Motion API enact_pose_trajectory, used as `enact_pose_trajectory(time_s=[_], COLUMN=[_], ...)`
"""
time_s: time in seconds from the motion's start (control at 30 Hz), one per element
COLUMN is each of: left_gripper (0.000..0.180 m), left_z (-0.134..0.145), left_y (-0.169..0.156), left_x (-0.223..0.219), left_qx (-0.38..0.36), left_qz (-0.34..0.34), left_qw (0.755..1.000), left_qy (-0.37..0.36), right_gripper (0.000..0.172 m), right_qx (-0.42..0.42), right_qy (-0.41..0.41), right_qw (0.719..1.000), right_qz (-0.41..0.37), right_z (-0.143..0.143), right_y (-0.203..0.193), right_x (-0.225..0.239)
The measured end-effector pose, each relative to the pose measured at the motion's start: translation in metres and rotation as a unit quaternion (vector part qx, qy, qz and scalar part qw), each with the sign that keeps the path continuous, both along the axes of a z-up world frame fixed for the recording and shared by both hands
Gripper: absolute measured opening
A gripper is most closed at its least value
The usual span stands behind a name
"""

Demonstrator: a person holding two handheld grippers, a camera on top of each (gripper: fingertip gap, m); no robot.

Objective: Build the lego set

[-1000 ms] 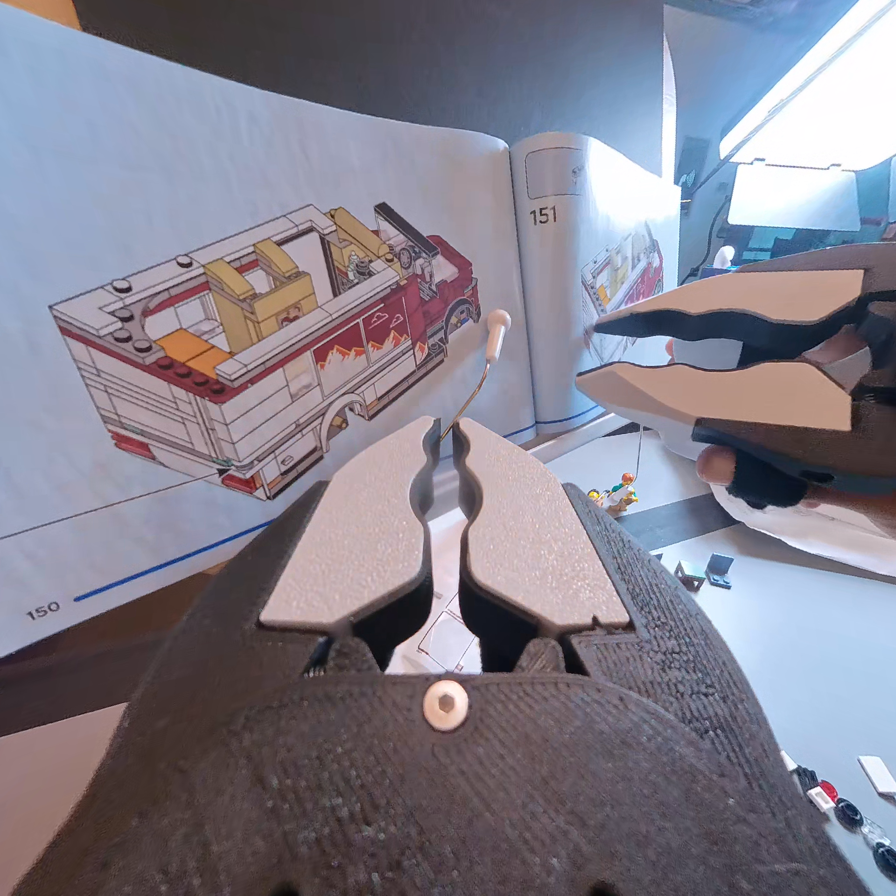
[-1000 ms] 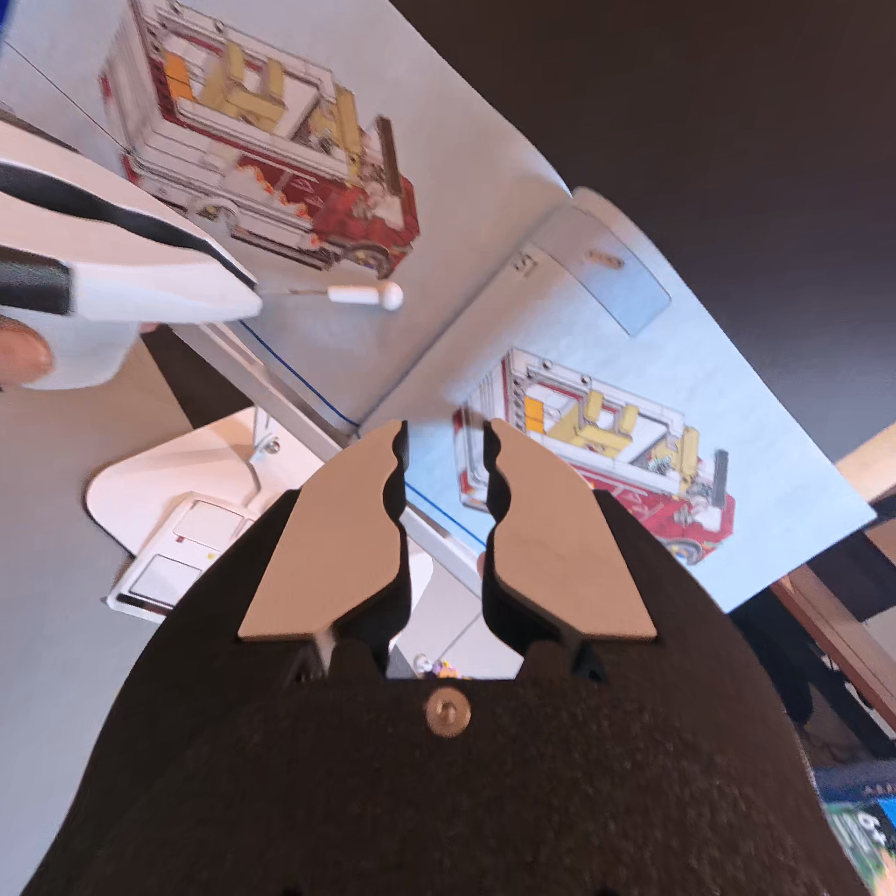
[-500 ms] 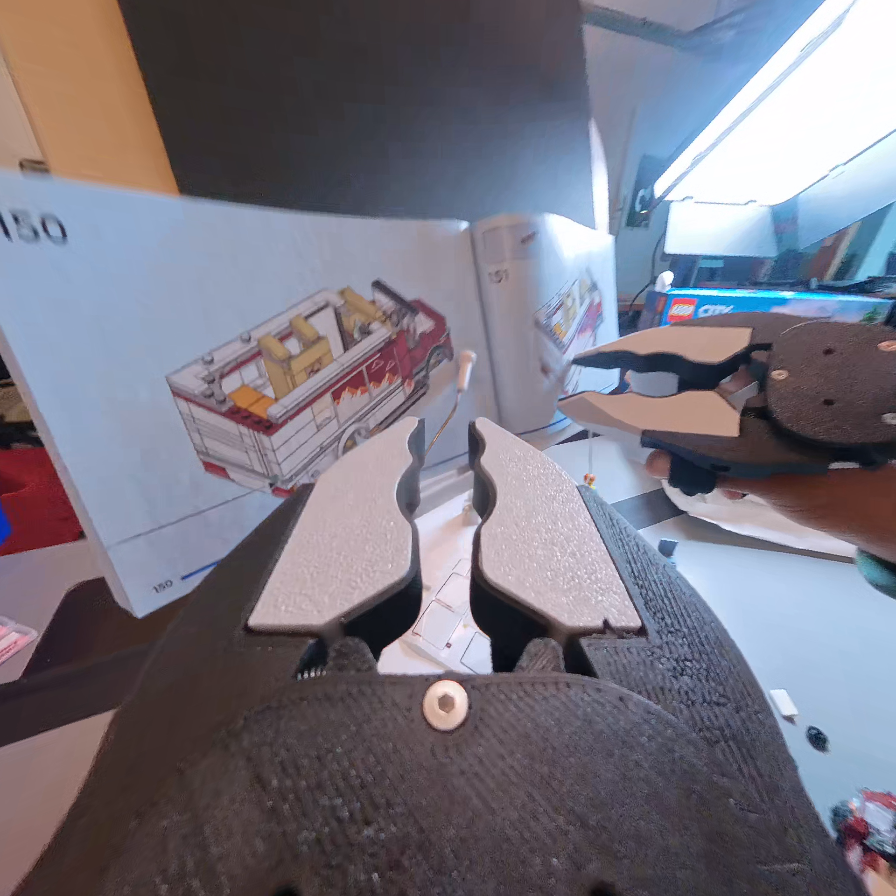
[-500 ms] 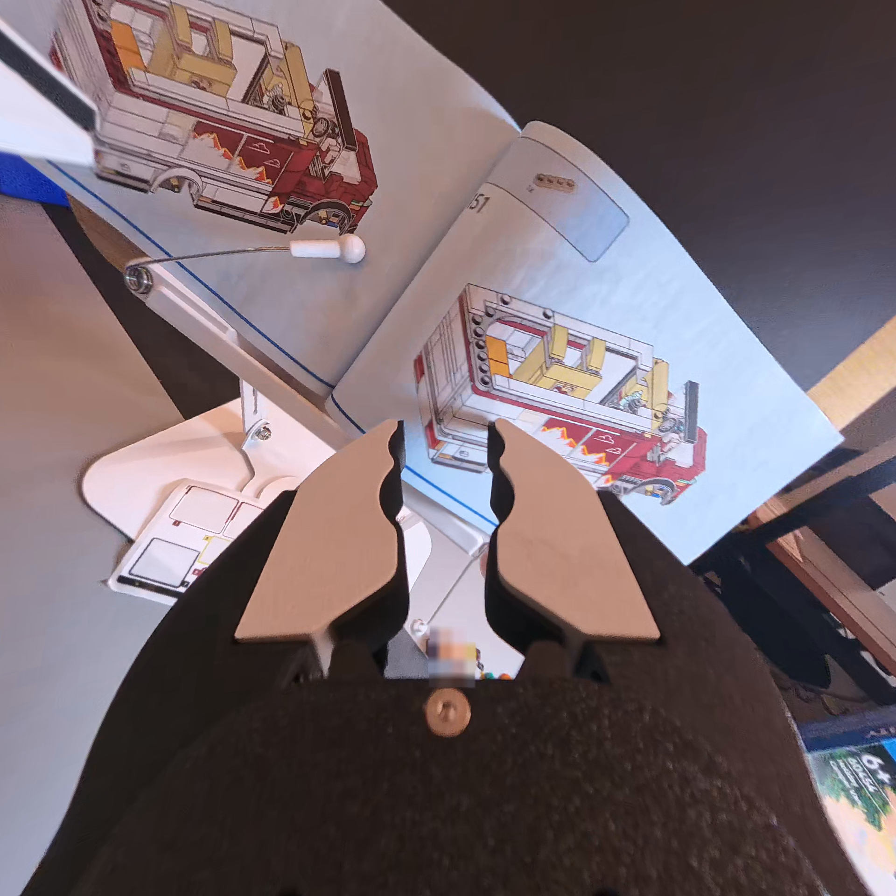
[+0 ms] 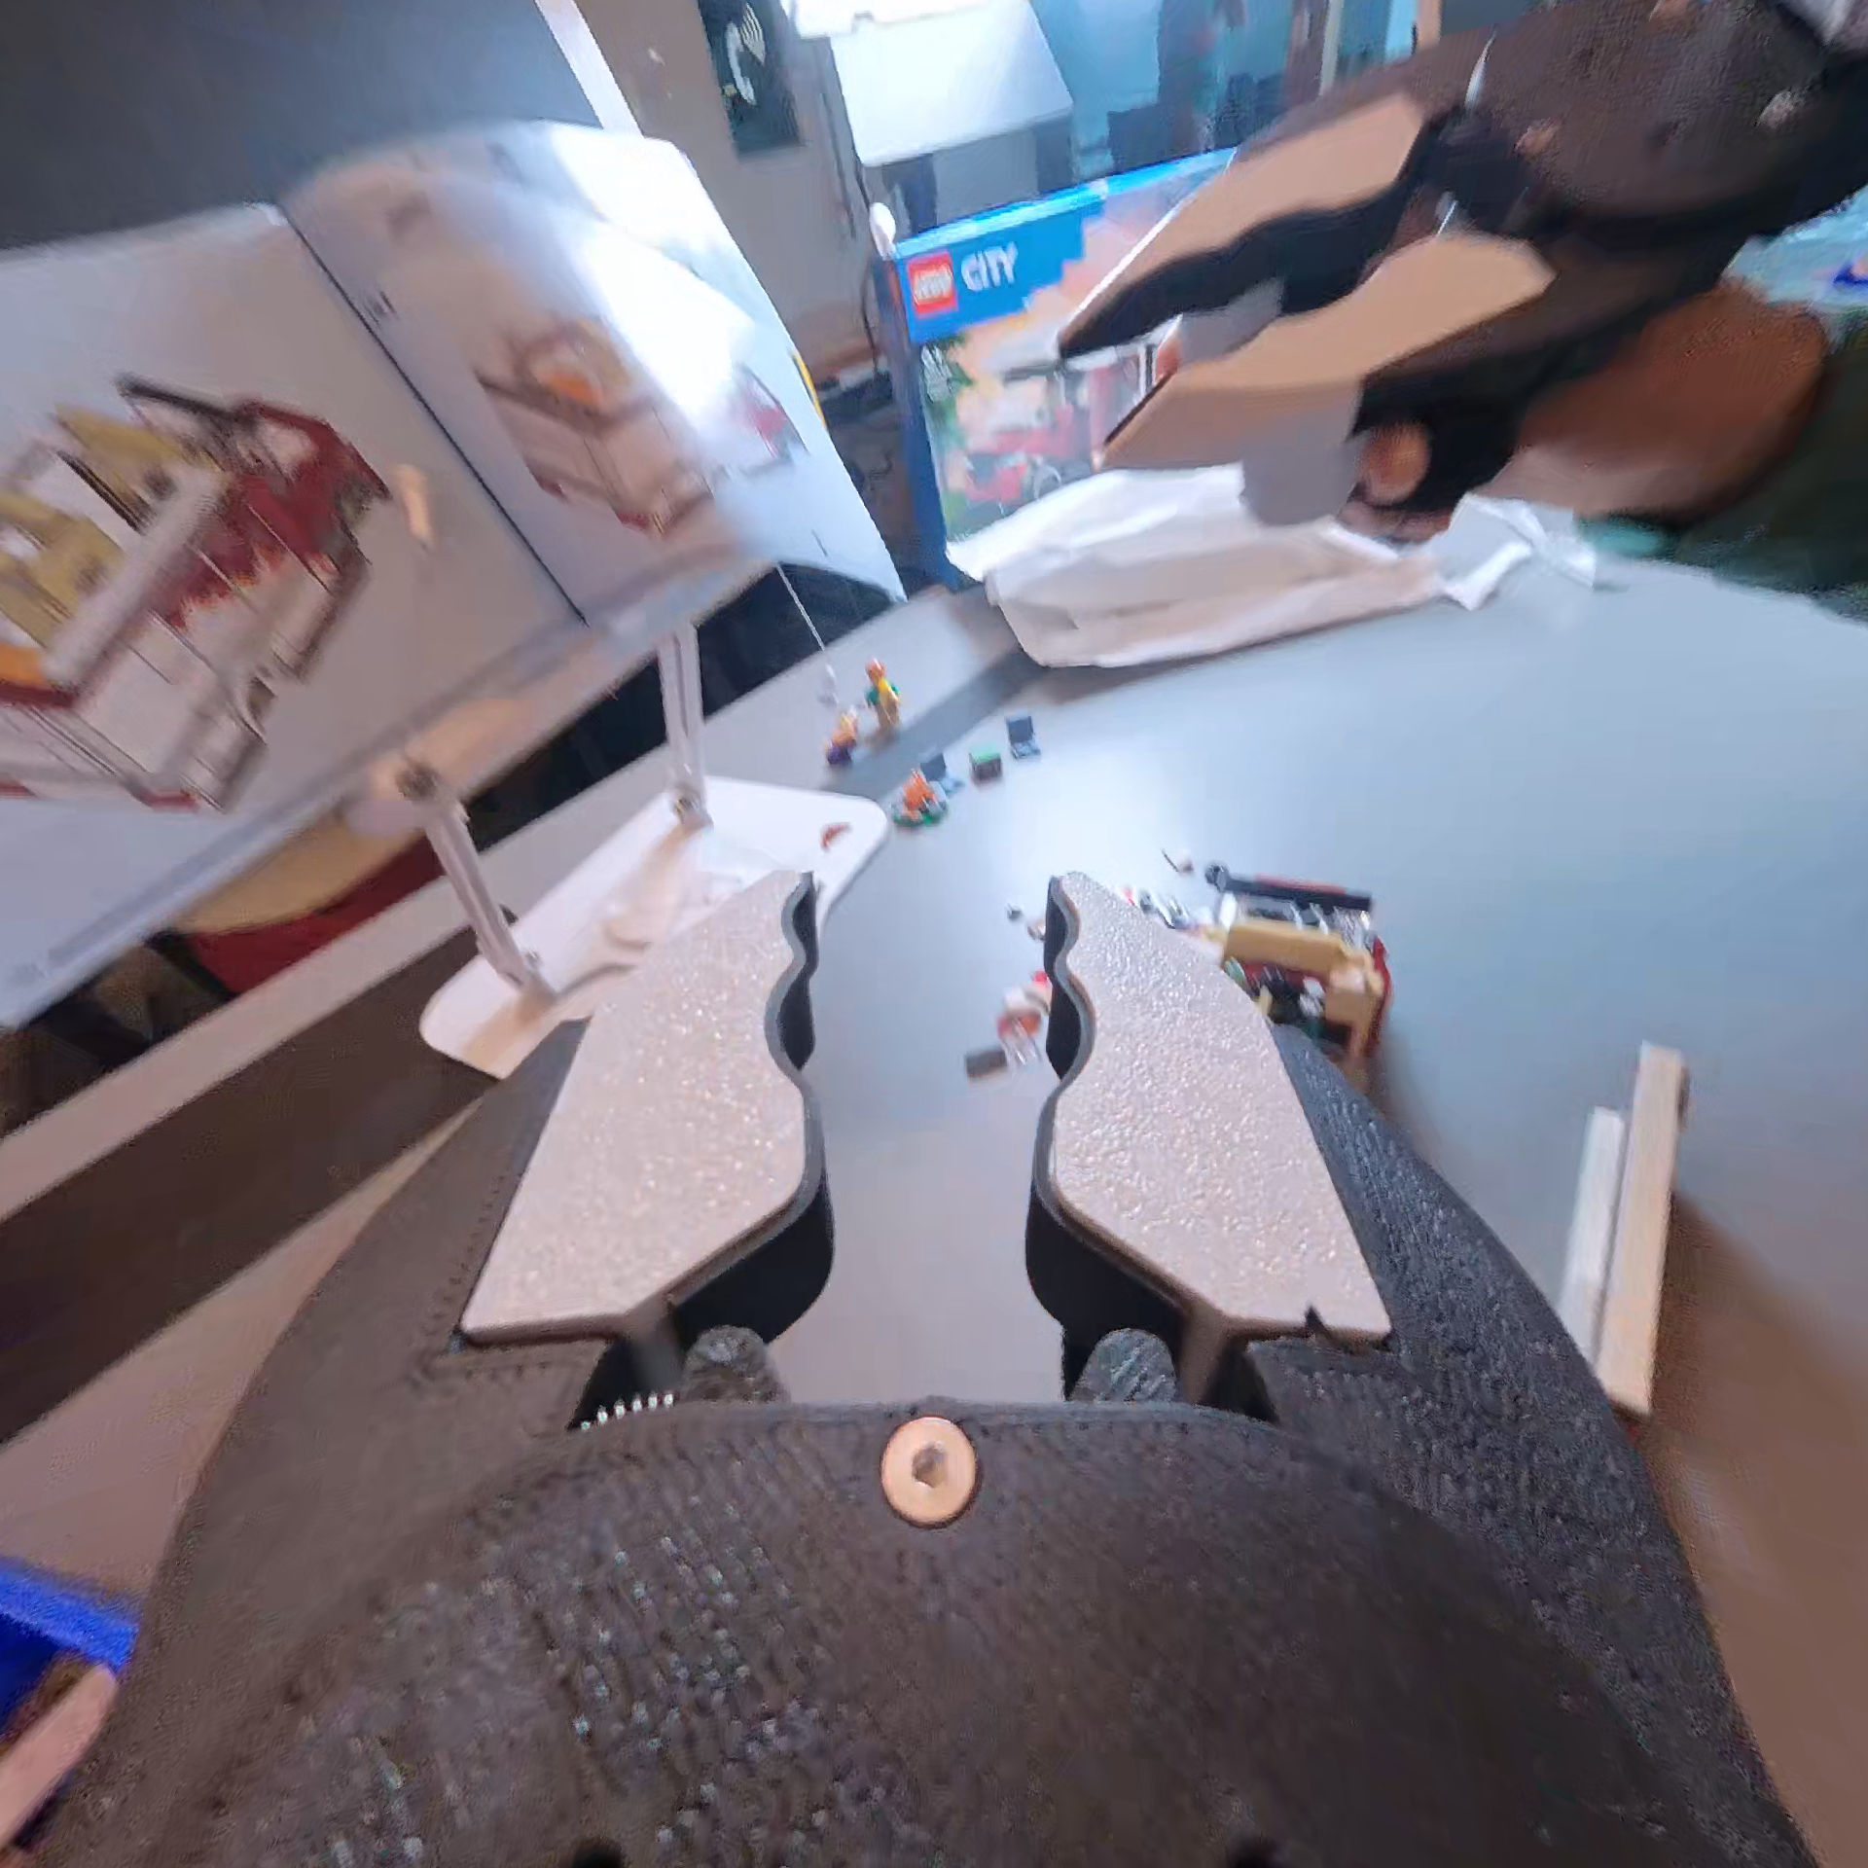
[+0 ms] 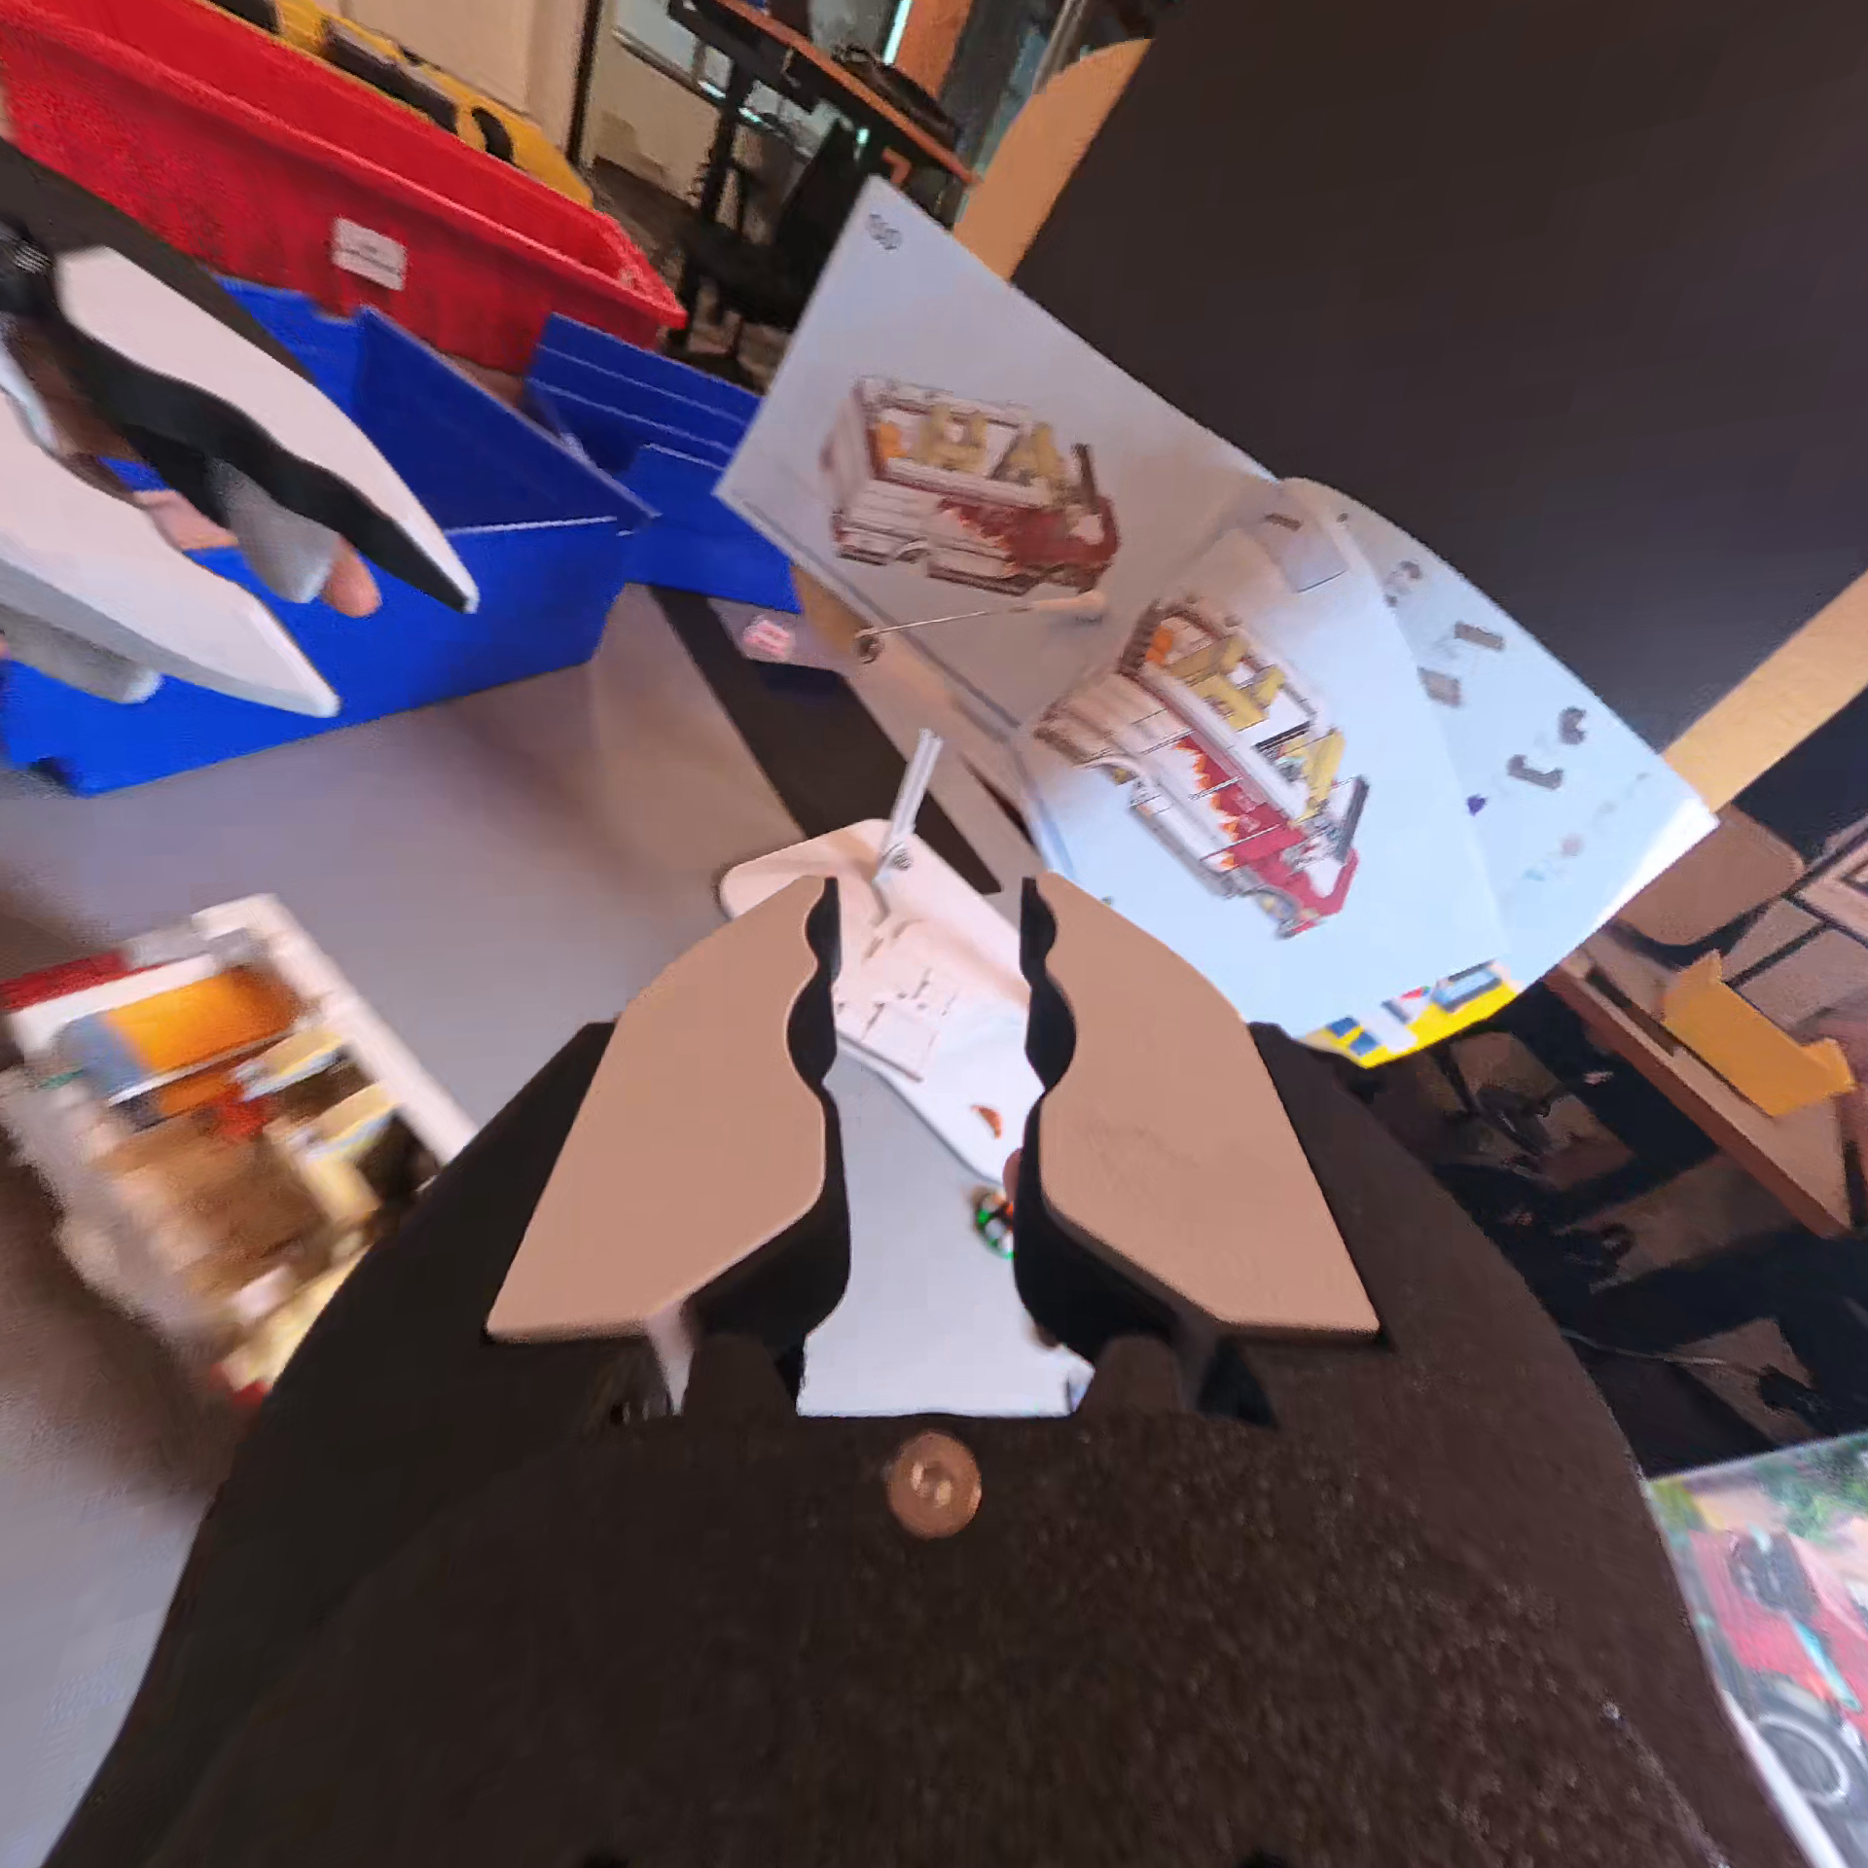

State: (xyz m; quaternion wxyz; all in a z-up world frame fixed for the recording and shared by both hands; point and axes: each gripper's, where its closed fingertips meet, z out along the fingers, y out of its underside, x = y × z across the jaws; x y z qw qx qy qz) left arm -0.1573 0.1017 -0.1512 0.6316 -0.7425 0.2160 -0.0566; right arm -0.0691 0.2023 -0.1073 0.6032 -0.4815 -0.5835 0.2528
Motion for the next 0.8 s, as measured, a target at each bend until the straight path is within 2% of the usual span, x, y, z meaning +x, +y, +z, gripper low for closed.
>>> enact_pose_trajectory(time_s=[0.17,0.3,0.47,0.57,0.67,0.73,0.8], left_gripper=[0.053,0.064,0.074,0.082,0.087,0.087,0.085], left_z=[-0.047,-0.062,-0.076,-0.088,-0.102,-0.105,-0.092], left_y=[-0.028,-0.039,-0.044,-0.044,-0.041,-0.040,-0.040], left_x=[0.002,0.017,0.030,0.029,0.023,0.024,0.024], left_qx=[-0.016,-0.006,-0.016,-0.052,-0.077,-0.082,-0.053], left_qz=[0.000,-0.033,-0.041,-0.045,-0.039,-0.038,-0.032], left_qw=[1.000,0.999,0.995,0.996,0.994,0.994,0.996], left_qy=[0.001,0.019,0.088,0.054,0.062,0.059,0.058], right_gripper=[0.033,0.035,0.041,0.041,0.041,0.042,0.039], right_qx=[-0.035,-0.063,-0.126,-0.113,-0.102,-0.102,-0.116], right_qy=[-0.054,-0.125,-0.159,-0.164,-0.188,-0.184,-0.124], right_qw=[0.997,0.984,0.967,0.967,0.963,0.962,0.969], right_qz=[0.051,0.111,0.155,0.159,0.163,0.172,0.178], right_z=[-0.037,-0.082,-0.123,-0.140,-0.159,-0.157,-0.126], right_y=[-0.068,-0.121,-0.155,-0.160,-0.164,-0.166,-0.159], right_x=[0.043,0.060,0.059,0.054,0.052,0.051,0.048])
